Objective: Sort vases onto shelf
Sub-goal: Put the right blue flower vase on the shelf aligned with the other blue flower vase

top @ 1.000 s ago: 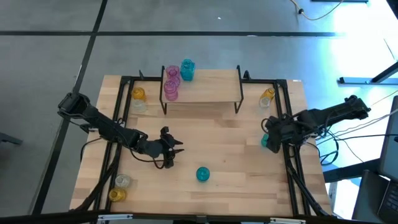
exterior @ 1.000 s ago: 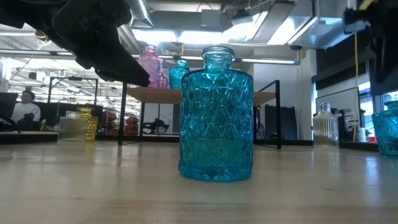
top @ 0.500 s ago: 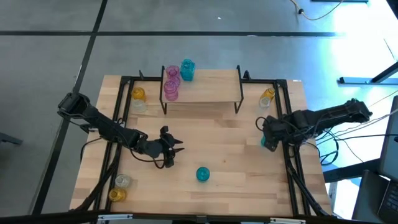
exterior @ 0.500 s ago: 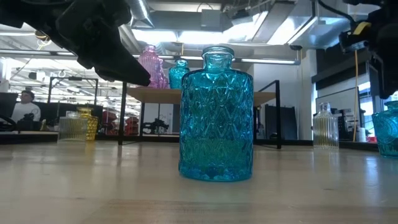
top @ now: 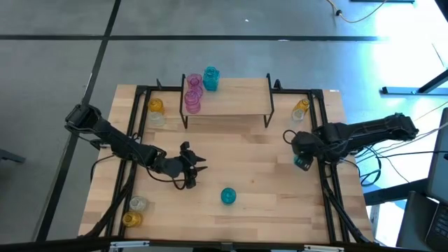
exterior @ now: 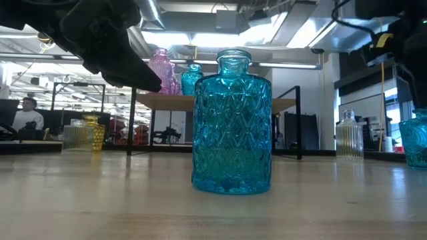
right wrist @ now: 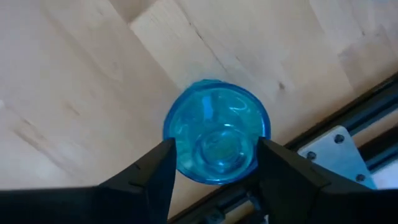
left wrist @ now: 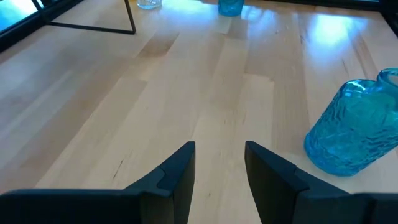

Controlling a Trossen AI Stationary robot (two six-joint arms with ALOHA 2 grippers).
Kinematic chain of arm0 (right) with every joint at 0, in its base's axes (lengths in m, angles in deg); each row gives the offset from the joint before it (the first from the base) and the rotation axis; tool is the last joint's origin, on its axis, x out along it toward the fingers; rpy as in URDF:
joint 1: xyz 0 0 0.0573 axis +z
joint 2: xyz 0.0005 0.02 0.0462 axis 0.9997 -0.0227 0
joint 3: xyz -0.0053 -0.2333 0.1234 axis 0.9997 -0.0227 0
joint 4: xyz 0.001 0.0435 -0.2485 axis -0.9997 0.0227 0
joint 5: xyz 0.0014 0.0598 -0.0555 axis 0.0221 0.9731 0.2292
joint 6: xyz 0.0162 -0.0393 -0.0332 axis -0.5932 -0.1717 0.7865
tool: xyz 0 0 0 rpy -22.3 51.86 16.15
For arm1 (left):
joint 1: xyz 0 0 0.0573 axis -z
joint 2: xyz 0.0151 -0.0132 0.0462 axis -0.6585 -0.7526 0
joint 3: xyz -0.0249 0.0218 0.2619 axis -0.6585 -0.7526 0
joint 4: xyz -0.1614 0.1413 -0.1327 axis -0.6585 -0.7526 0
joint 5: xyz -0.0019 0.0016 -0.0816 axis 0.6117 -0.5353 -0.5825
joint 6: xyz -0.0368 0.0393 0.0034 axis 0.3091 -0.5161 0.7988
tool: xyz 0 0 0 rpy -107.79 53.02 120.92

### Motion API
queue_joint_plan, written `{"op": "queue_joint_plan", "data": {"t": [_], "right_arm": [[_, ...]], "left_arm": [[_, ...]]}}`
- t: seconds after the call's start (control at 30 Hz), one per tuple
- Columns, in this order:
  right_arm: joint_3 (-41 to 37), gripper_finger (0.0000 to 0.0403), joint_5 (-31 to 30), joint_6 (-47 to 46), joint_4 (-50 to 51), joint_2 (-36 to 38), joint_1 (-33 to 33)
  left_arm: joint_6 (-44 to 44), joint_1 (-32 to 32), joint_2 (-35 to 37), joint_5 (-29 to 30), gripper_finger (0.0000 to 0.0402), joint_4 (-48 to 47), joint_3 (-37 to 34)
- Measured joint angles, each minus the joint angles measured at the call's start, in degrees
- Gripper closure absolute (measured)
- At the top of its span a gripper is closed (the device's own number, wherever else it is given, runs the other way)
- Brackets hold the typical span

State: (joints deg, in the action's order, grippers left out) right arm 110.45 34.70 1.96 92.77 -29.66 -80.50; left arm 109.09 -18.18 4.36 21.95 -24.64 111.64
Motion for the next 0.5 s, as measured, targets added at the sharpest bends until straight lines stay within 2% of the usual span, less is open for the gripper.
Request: {"op": "queue_joint_plan", "data": {"t": [0.3, 0.5], "right_arm": [[0.3, 0.0221, 2.4, 5.5, 0.5, -7.2, -3.1], [0.7, 0.0264, 2.5, 6.9, 1.1, -7.2, -3.0]], "left_arm": [[0.0, 0.0, 0.0, 0.1, 0.0269, 0.4, 0.0], [-0.4, 0.0, 0.0, 0.2, 0.0269, 0.4, 0.0]]}}
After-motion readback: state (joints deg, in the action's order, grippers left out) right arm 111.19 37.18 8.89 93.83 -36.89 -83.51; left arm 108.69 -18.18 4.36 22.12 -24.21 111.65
